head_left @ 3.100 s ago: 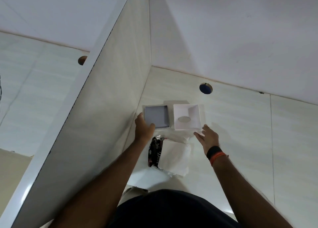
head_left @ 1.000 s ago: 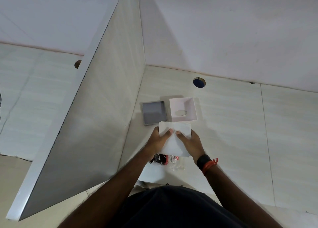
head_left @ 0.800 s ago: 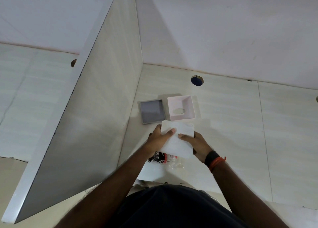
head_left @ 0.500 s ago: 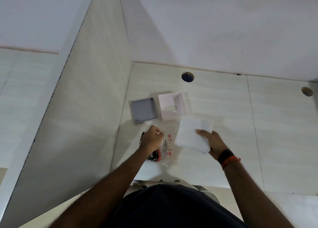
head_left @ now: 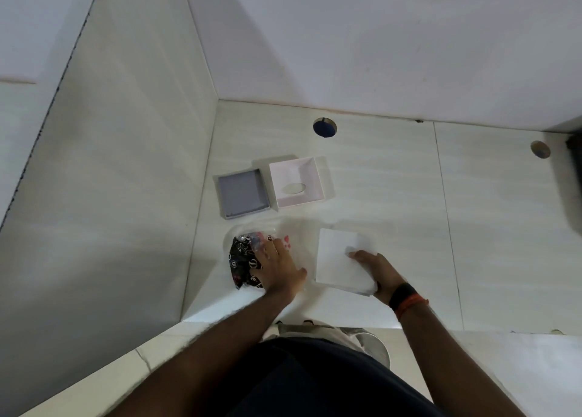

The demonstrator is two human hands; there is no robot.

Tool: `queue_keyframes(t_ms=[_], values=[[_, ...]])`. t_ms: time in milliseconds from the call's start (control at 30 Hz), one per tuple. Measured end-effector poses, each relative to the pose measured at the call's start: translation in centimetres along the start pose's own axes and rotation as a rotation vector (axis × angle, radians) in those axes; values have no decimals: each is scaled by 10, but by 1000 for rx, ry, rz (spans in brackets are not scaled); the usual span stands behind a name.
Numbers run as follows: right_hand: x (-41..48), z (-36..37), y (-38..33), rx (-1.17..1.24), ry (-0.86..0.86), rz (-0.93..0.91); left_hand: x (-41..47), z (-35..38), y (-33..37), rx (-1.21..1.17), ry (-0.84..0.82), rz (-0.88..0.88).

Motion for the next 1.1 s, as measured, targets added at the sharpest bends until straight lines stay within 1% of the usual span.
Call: queue_keyframes(t_ms=[133, 200, 267, 400, 533, 667, 733, 800, 933, 1033, 1100], values=[[6, 12, 1, -40, -43, 25, 0, 0, -18, 106, 68, 98], [8, 18, 0, -49, -67, 38, 3, 0, -30, 52, 111, 158], [10, 23, -1, -63, -93, 46, 4, -6, -39, -59, 139, 198], [13, 39, -5, -90, -186, 92, 1, -20, -51, -259, 176, 164], [20, 61, -3, -117, -236, 163, -3, -24, -67, -398, 157, 122], [33, 80, -2, -244, -290, 221, -9, -38, -77, -536, 205, 56], [38, 85, -3, -327, -280, 232, -13, -48, -79, -555, 224, 42], [43, 89, -3, -372, -264, 226, -15, -54, -80, -543, 242, 77], [43, 98, -6, -335, -211, 180, -19, -62, -83, -478, 248, 141], [43, 105, -6, -275, -108, 107, -22, -65, -81, -408, 230, 181], [42, 111, -5, -281, -22, 45, -21, -65, -80, -353, 232, 198]])
Point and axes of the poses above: each hand's wrist, its own x-axis towards the middle knuckle, its own z-axis out of the palm, y = z × x, the point moved 1 cm from there along x, towards the middle knuckle, and after that the axes turned 4 degrees about z, right-handed, at the moved point
